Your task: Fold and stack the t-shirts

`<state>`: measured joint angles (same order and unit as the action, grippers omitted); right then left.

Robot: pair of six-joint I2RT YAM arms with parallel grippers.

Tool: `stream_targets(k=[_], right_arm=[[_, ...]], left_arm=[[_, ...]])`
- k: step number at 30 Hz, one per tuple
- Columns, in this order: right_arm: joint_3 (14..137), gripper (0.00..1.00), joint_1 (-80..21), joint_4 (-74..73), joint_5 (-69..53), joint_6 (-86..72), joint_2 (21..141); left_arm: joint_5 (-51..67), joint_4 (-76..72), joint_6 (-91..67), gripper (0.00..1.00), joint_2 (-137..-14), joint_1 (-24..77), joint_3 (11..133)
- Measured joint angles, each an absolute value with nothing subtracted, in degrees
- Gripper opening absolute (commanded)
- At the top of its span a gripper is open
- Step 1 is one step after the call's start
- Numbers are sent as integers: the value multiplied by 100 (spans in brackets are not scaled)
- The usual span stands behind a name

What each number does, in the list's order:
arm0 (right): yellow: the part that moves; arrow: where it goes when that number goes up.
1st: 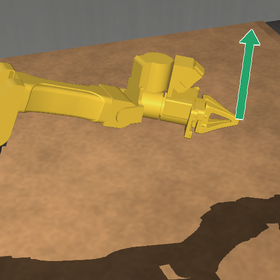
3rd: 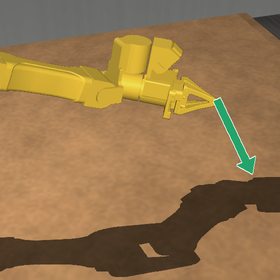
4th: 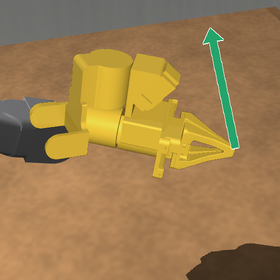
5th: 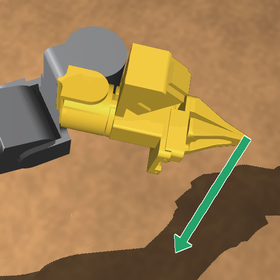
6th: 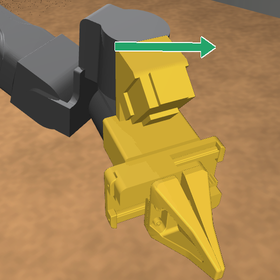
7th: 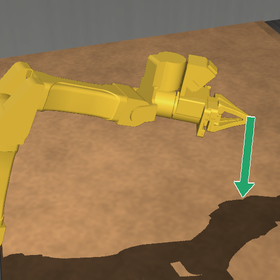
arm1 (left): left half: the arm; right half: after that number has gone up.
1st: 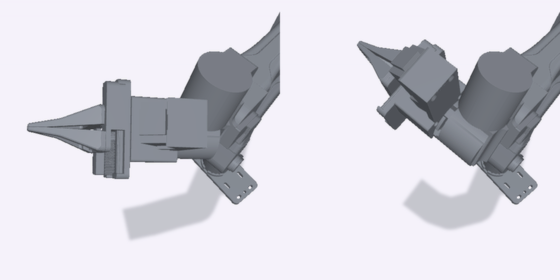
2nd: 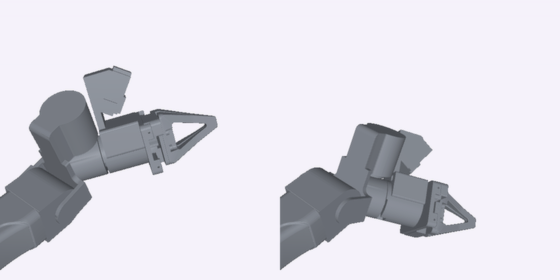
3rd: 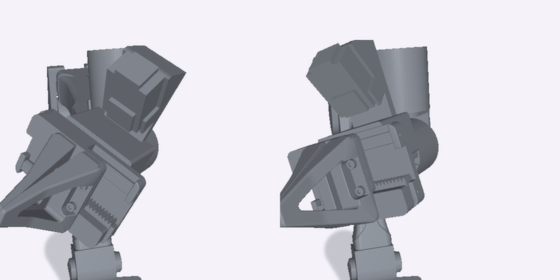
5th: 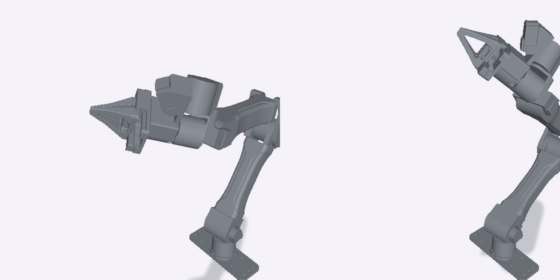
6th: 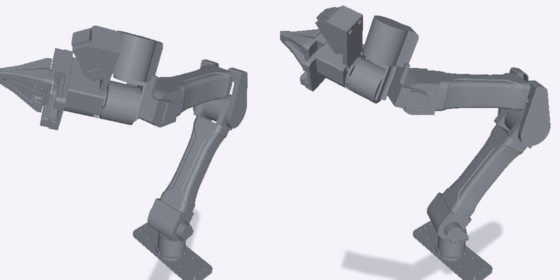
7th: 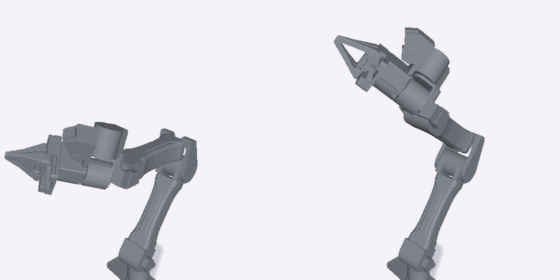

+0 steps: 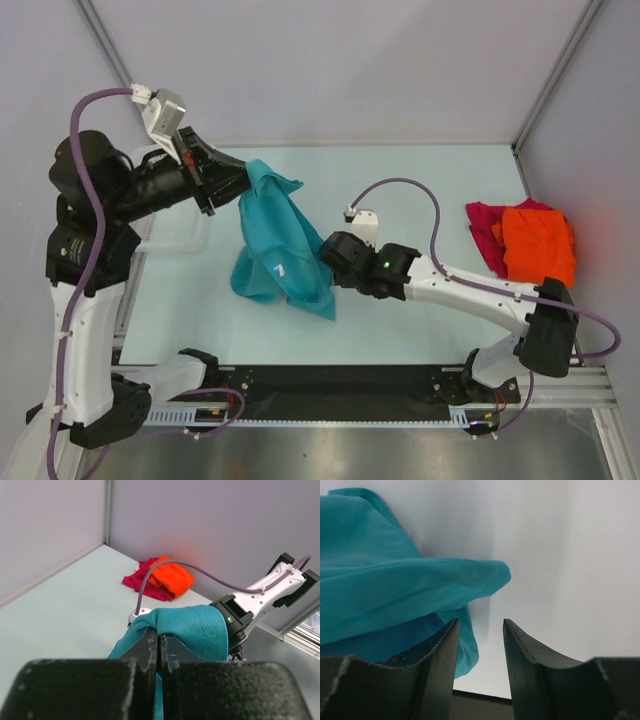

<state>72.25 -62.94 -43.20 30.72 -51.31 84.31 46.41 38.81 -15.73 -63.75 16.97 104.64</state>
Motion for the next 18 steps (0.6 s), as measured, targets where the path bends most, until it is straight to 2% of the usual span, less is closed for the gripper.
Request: stream_targets(k=[6,18], right_arm=[[7406,47,-6296,-4259,3061,-5019,8770],[7854,49,-6200,-4261,3286,-4635,8827]], left_arm=[[4442,4276,-1402,0,-6316,1697,10923],[4294,4434,-1404,0,-6136,1697,10947]])
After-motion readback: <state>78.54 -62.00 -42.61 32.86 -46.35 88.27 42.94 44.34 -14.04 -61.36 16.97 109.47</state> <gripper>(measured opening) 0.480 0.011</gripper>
